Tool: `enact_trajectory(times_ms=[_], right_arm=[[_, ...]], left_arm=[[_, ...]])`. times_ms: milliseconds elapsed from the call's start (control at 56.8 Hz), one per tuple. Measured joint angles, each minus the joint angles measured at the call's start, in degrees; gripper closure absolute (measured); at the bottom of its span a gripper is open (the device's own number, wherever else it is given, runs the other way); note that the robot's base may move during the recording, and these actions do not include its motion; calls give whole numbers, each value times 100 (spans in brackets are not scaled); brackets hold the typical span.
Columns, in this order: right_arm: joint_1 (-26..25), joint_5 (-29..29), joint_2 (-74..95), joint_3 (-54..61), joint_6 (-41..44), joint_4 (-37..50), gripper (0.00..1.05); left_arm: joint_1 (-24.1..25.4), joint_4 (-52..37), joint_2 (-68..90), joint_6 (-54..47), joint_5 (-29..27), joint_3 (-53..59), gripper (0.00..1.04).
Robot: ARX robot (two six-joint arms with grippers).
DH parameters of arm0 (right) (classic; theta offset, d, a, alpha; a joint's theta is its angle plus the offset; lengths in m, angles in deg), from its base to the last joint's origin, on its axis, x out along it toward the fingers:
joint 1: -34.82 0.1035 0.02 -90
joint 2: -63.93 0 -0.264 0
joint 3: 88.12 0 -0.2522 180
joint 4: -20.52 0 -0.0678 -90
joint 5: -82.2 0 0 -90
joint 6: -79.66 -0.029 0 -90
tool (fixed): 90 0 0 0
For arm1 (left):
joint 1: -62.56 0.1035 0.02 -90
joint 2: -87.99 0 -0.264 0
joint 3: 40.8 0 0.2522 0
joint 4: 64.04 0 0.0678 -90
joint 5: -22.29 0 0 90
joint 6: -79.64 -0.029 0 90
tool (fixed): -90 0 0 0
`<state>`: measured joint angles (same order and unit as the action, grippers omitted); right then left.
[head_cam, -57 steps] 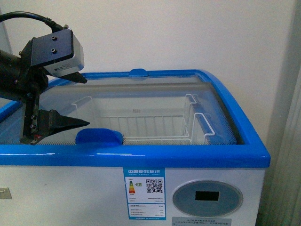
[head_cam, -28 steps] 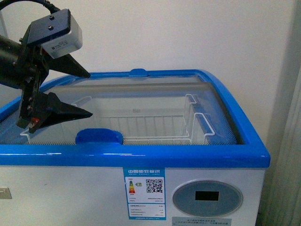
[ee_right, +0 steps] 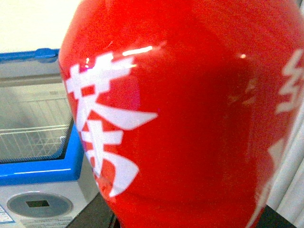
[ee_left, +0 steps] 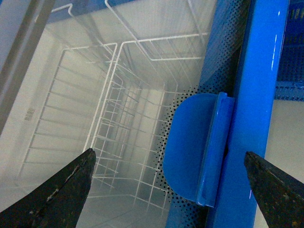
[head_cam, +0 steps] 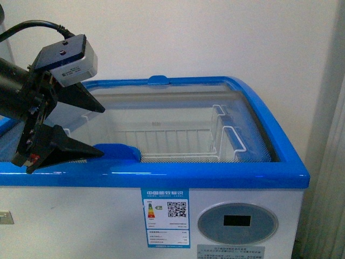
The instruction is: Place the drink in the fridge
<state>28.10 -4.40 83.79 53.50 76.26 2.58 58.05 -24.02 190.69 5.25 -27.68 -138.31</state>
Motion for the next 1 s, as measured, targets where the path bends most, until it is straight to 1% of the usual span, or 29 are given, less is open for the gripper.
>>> enact_trajectory(times_ms=[247, 458, 511, 652, 758, 828, 916, 934, 951, 1004], right_arm=[[0, 0, 0, 0, 0, 0, 68], [0, 0, 0, 0, 0, 0, 68], [0, 0, 0, 0, 0, 0, 68], [0, 0, 0, 0, 0, 0, 68], [0, 0, 0, 0, 0, 0, 68], [0, 0, 0, 0, 0, 0, 68], [0, -13, 0, 0, 0, 0, 68], [0, -13, 0, 0, 0, 0, 68], [0, -11, 0, 0, 0, 0, 68], [0, -2, 0, 0, 0, 0, 68]], left_arm=[[-70, -37, 225, -107, -103, -24, 8], [-107, -57, 452, -153, -125, -321, 8], [-107, -61, 573, -190, -173, -455, 8], [-120, 9, 901, -210, -90, -868, 8], [-192, -164, 1314, -125, -142, -1486, 8], [-260, -743, 1744, 98, -516, -2131, 8], [-363, -2076, 2365, 669, -1585, -2994, 8], [-365, -2393, 2452, 835, -1884, -3075, 8], [-365, -2669, 2500, 1049, -2052, -3102, 8], [-363, -3145, 2505, 1379, -2304, -3042, 8]])
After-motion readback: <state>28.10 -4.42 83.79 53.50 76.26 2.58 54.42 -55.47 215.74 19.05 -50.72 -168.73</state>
